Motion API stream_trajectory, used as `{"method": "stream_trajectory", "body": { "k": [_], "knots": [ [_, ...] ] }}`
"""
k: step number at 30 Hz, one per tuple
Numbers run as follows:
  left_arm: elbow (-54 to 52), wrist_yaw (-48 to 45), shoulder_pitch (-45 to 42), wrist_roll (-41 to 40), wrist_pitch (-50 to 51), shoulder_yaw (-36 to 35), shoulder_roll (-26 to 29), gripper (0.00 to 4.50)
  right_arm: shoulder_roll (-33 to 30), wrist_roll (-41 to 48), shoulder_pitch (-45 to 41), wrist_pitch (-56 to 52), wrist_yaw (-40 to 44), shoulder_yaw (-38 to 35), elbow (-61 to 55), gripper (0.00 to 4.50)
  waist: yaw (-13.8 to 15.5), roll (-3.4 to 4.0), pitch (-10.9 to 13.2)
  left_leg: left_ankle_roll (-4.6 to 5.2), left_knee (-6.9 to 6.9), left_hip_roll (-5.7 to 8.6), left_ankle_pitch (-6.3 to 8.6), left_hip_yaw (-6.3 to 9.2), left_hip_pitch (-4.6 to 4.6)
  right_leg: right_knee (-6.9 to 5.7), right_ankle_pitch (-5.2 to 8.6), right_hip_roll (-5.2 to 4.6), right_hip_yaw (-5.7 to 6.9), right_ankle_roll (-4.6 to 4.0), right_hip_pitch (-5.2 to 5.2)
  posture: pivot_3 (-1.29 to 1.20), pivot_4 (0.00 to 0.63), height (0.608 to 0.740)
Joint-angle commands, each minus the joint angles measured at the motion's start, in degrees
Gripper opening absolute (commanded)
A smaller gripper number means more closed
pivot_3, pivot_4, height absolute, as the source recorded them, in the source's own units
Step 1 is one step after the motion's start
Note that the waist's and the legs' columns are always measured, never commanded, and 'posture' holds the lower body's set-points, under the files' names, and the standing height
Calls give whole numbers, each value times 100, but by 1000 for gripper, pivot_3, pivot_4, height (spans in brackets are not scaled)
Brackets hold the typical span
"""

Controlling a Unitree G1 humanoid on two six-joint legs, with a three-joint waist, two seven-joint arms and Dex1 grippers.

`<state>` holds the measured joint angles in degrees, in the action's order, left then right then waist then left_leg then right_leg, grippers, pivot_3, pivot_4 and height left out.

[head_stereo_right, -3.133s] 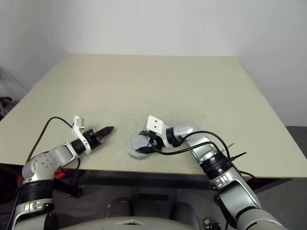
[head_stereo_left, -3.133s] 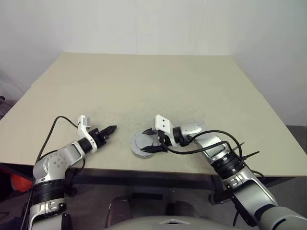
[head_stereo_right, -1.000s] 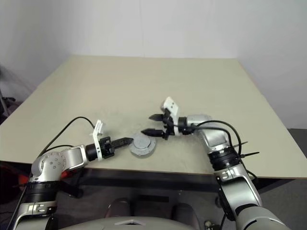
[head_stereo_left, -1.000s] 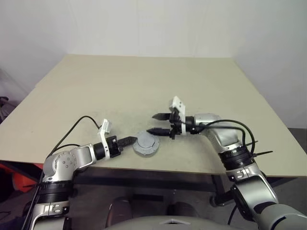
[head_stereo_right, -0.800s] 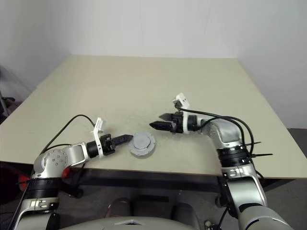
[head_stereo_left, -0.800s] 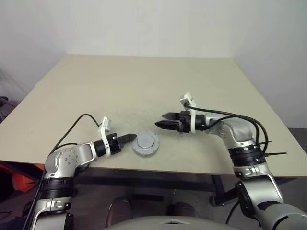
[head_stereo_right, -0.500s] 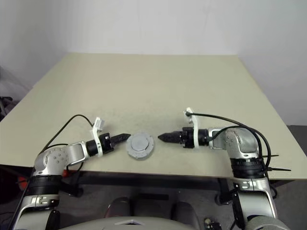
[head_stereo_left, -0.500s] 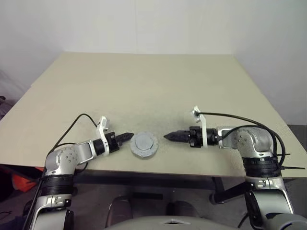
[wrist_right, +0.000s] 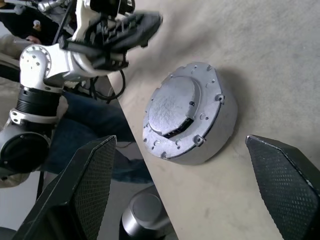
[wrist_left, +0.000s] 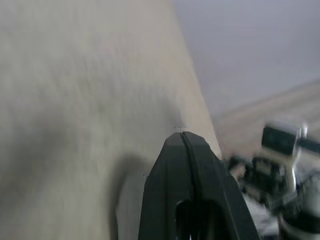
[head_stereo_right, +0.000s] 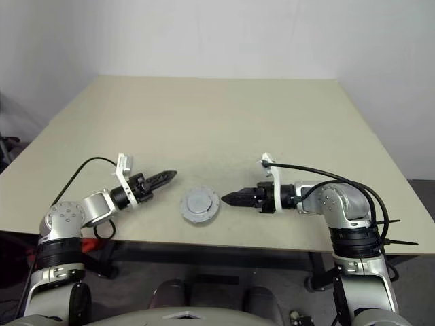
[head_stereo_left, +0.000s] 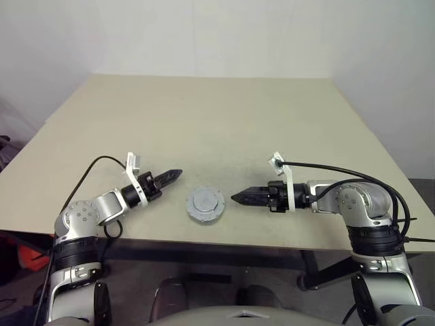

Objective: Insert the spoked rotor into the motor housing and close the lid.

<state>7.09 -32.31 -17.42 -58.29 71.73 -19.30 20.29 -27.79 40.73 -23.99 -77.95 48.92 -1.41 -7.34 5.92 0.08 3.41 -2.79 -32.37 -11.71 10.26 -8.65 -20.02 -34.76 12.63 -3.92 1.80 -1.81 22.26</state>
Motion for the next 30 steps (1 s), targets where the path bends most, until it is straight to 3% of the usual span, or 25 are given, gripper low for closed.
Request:
{"method": "stream_trajectory", "body": {
  "k": [1,11,24,30],
  "knots": [
    [-428,-259,193,-106,350,350,194,0,-141,65,50,163,51,92,-54,4287,5,0,0,0,1,0,0,0,-4,0,-9,0,0,-16,3,0,0,740],
    [-548,-458,412,90,323,712,353,0,-120,169,250,43,-100,133,196,4287,6,0,0,2,-6,0,1,0,8,0,3,-1,0,5,-10,0,0,740],
    [-724,-440,618,358,117,914,361,0,1349,675,-150,-1320,-1091,-1054,698,4287,12,10,-9,-1,-4,2,-1,1,15,-2,3,-3,-1,4,-18,0,0,740],
    [-685,-415,545,457,1,942,313,0,1771,552,-295,-1324,-1388,-1116,887,4287,10,14,-12,-10,-2,1,-6,1,24,-3,3,-2,-1,6,-20,0,0,740]
  ]
}}
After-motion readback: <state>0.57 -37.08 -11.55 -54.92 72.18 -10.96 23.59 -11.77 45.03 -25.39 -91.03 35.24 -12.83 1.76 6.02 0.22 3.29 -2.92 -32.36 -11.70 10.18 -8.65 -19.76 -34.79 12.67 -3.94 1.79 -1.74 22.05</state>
